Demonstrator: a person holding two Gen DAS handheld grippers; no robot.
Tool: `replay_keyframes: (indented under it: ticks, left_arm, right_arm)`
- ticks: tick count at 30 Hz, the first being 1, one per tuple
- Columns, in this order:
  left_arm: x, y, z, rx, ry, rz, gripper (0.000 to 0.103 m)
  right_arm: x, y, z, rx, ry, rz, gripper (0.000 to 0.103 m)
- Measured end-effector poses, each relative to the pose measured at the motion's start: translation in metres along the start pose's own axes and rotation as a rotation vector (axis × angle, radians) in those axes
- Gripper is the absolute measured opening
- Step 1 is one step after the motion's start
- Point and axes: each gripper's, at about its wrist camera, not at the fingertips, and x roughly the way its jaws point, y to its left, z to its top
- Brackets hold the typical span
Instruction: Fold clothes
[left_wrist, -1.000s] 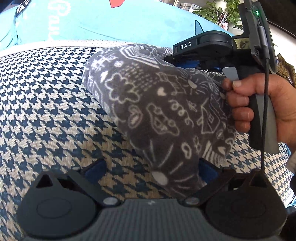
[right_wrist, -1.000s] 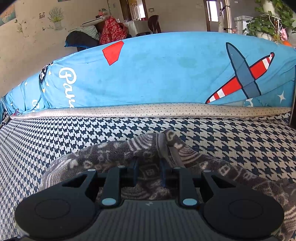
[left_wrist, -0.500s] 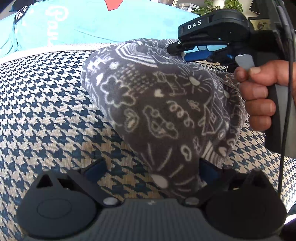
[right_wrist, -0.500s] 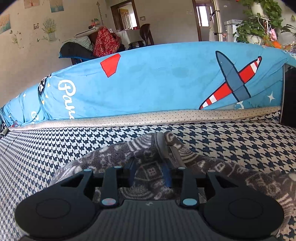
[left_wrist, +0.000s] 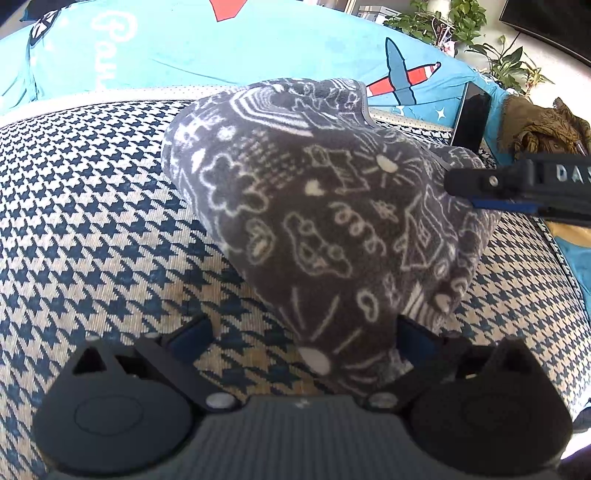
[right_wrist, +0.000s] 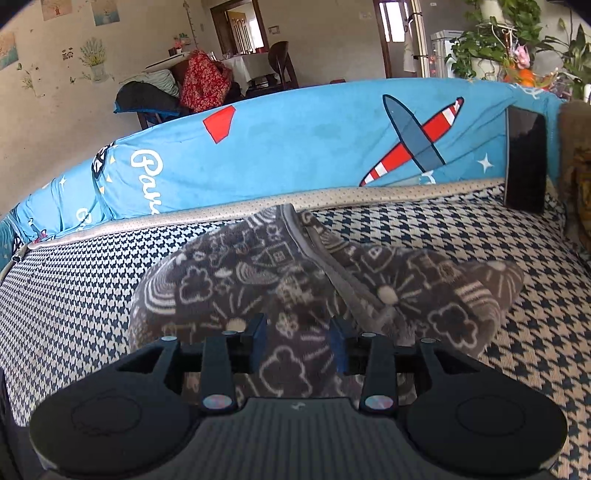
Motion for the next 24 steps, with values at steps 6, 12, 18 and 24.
replay_keyframes:
  ticks: [6,12,18,24]
  left_arm:
    - [-0.017,0.0,0.004,0.037,-0.033,0.006,0.103]
    - [-0.041,0.004,0.016,0.02,-0.109,0.005,0.103]
    - [-0.036,0.012,0.034,-0.062,-0.136,-0.012,0.103]
    - [0.0,0.009,0.039,-0.098,-0.062,0.04,0.103]
  right_arm:
    - [-0.016,-0.007,-0.021,-0.025,0.024,0.007,0.041]
    - [-0.012,-0.018,-0.025,-0.039,0.049,-0.028,0.041]
    - [-0.008,-0.026,-0.021,-0.015,0.039,-0.044,0.041]
    - [0.009,-0.026,-0.024,-0.042,0.089,-0.091,0.046]
